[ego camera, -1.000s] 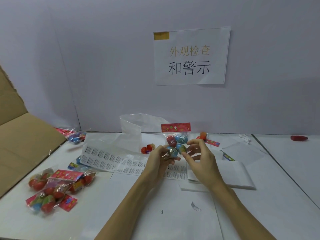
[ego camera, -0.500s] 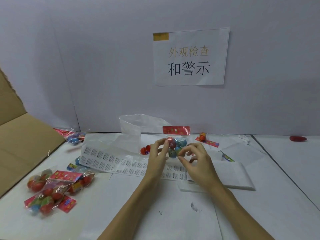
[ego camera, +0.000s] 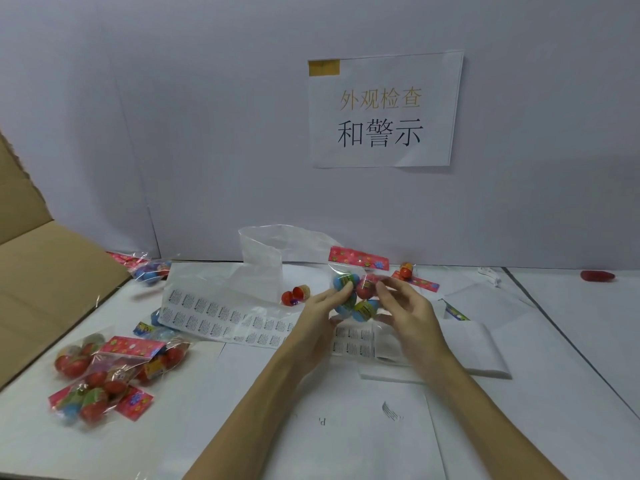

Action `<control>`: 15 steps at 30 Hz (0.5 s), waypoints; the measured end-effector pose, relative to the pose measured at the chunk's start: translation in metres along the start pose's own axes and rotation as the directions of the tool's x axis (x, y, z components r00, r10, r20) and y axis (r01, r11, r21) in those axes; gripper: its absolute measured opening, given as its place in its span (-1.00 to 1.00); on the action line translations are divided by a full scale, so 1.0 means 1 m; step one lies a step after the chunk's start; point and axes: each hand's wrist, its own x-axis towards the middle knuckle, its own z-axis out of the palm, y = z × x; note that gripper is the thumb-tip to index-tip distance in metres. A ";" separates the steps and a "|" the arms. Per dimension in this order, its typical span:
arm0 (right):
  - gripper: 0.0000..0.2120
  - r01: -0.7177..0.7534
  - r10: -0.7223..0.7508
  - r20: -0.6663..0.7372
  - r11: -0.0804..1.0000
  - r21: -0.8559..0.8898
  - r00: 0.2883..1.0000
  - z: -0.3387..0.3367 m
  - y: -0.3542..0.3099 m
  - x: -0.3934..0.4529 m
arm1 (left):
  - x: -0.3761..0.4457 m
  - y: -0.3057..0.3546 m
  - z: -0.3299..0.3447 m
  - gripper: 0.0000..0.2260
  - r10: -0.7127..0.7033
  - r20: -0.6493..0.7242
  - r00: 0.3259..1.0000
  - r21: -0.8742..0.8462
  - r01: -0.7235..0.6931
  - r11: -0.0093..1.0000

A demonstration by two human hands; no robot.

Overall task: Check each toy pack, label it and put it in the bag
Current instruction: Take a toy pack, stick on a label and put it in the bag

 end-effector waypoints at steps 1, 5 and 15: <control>-0.65 -0.018 0.017 0.033 0.999 0.031 0.999 0.000 0.000 0.000 | 0.001 -0.002 -0.001 -0.61 0.005 0.003 1.000 0.060 -0.005 0.998; -0.78 -0.108 0.100 0.065 0.984 0.143 0.993 0.000 -0.001 0.000 | 0.001 -0.003 -0.008 -0.66 0.098 0.015 0.995 0.062 -0.098 0.993; -0.66 -0.269 0.257 0.081 0.900 0.343 0.963 -0.012 -0.009 0.001 | 0.002 -0.004 -0.011 -0.74 0.249 -0.015 0.968 0.341 -0.229 0.912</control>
